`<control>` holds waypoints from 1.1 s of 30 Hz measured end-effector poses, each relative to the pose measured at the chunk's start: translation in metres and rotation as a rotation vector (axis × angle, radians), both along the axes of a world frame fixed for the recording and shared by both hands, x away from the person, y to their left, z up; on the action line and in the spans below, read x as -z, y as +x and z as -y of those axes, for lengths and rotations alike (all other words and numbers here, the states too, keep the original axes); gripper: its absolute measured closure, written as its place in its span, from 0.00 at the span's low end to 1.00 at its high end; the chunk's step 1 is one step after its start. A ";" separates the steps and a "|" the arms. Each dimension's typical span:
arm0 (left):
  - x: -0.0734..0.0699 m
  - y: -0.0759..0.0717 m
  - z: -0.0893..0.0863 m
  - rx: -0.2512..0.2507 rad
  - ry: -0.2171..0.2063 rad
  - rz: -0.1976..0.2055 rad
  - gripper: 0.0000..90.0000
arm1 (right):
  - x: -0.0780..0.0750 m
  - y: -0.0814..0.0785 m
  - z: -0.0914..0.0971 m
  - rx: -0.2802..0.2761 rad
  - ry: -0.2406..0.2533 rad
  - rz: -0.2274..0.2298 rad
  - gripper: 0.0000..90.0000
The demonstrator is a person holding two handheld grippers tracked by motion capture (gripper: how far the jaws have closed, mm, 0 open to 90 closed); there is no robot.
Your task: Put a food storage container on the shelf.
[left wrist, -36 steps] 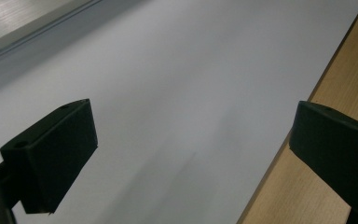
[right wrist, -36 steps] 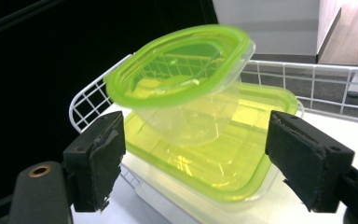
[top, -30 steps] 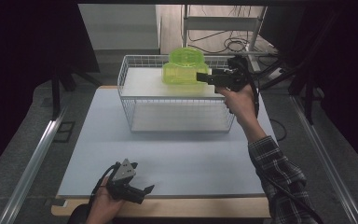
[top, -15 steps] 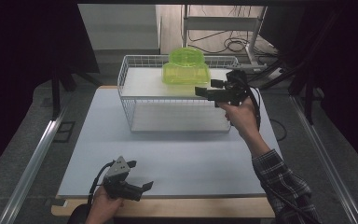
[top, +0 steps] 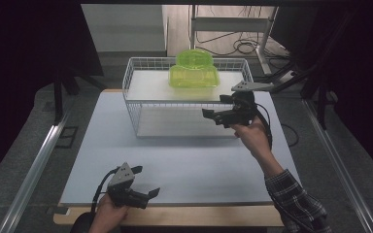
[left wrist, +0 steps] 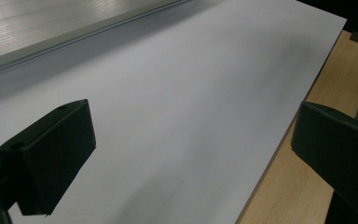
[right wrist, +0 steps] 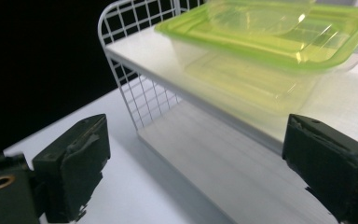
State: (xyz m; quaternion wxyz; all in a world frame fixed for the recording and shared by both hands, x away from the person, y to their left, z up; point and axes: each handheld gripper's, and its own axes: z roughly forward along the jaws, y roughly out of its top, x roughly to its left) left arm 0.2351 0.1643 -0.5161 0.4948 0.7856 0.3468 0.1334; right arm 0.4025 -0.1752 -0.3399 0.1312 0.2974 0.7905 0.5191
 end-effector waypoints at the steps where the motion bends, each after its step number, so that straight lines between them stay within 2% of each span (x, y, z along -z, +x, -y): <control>1: 0.000 0.000 0.000 0.001 -0.001 -0.002 0.00 | 0.002 -0.002 0.000 -0.004 -0.006 0.005 0.07; 6: 0.000 0.000 0.000 0.002 0.000 0.002 0.00 | 0.018 -0.009 0.003 -0.030 -0.021 0.022 0.04; 9: 0.000 0.000 0.000 0.001 0.005 0.007 0.00 | 0.029 -0.013 0.007 -0.049 0.003 0.015 0.02; 11: 0.001 0.000 0.001 0.001 0.015 0.013 0.00 | 0.037 -0.017 0.011 -0.041 0.016 0.025 0.00; 17: 0.001 0.000 0.001 -0.003 0.030 0.024 0.00 | 0.053 -0.029 0.019 -0.054 0.016 0.063 0.00; 19: 0.002 0.000 0.001 -0.002 0.034 0.021 0.00 | 0.057 -0.033 0.021 -0.057 0.014 0.060 0.00; 24: 0.004 0.001 0.004 0.010 0.056 0.008 0.00 | 0.075 -0.039 0.027 -0.051 -0.048 0.049 0.00; 29: 0.006 0.001 0.006 0.018 0.075 0.000 0.00 | 0.099 -0.042 0.035 -0.039 -0.087 -0.006 0.01; 33: 0.006 0.001 0.006 0.016 0.080 -0.001 0.00 | 0.110 -0.046 0.039 -0.032 -0.122 -0.002 0.02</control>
